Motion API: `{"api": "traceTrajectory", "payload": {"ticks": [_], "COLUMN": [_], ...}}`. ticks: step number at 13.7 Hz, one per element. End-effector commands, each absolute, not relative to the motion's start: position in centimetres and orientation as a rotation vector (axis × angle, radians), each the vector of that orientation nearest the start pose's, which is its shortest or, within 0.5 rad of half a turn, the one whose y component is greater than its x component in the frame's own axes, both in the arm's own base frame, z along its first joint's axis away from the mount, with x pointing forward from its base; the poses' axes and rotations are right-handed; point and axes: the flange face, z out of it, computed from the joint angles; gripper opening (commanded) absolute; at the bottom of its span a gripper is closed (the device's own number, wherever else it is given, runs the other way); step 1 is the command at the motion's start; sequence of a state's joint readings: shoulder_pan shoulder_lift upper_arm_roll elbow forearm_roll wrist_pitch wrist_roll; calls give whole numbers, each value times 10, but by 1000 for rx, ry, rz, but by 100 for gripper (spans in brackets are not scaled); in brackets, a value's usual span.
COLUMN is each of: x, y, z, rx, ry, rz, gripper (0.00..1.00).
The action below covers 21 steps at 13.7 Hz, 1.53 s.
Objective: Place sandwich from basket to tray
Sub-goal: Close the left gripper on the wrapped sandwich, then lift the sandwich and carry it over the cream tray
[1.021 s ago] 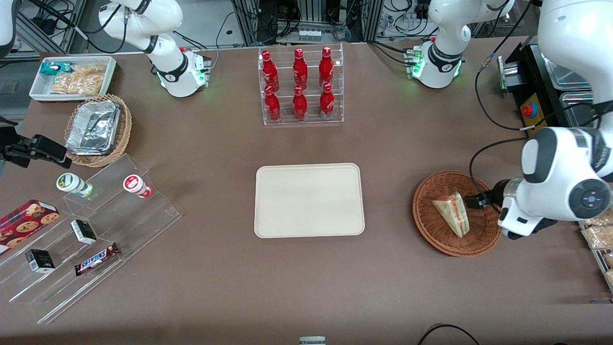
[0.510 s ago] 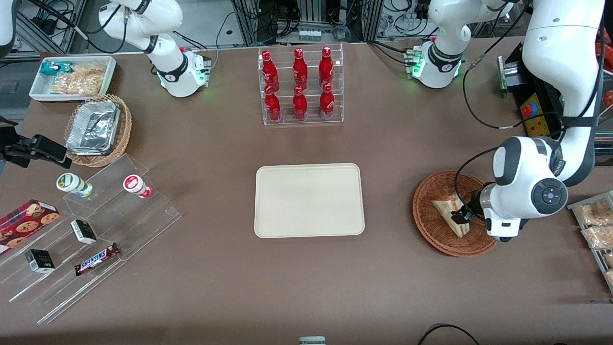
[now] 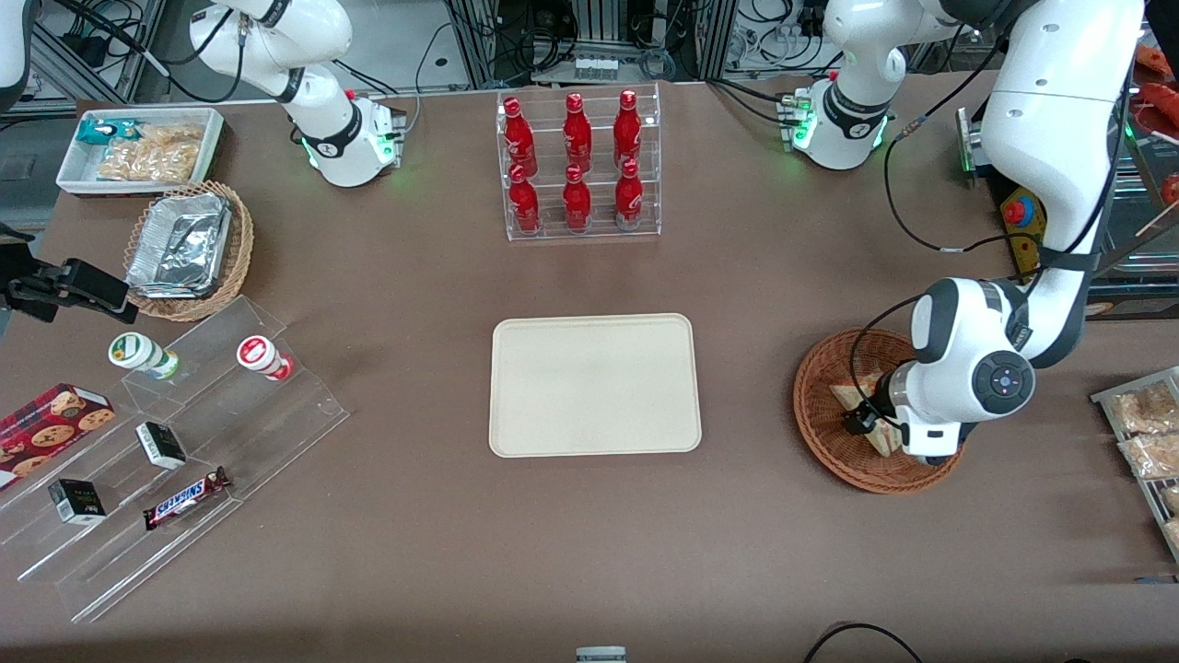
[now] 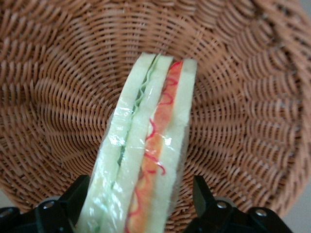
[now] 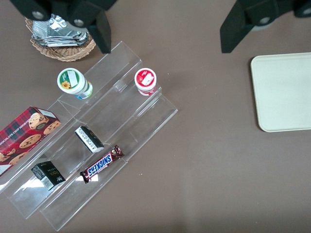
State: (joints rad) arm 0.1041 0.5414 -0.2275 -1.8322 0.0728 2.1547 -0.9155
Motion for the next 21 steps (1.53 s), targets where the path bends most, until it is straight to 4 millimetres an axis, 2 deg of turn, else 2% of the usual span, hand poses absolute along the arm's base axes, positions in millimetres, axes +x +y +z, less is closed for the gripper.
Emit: {"api": "traceTrajectory", "payload": {"ticks": [1,4,7,8,10,11,13,15,16,17,18,19,21], "x": [620,625,626,623,615,607,574,553,547,533,528,528,526], "y": [-68,-71,-99,-120,-190,-229,-321,-387,-412,-447,-478,-496,-512], "z": [235,256,295,307,328,334,338,334,320,309,298,288,269], "rx": [-2847,-2849,-2892,-2907,-2973,-3017,-3071,-3108,-3113,-3129,-3136,-3138,-3131], "ry": [-1175,-1118,-1007,-956,-780,-637,-408,-273,-233,-208,-219,-249,-246], "rz": [299,309,270,255,207,193,172,167,187,212,213,208,211], "gripper": [20,13,13,13,14,15,15,17,18,19,22,22,26]}}
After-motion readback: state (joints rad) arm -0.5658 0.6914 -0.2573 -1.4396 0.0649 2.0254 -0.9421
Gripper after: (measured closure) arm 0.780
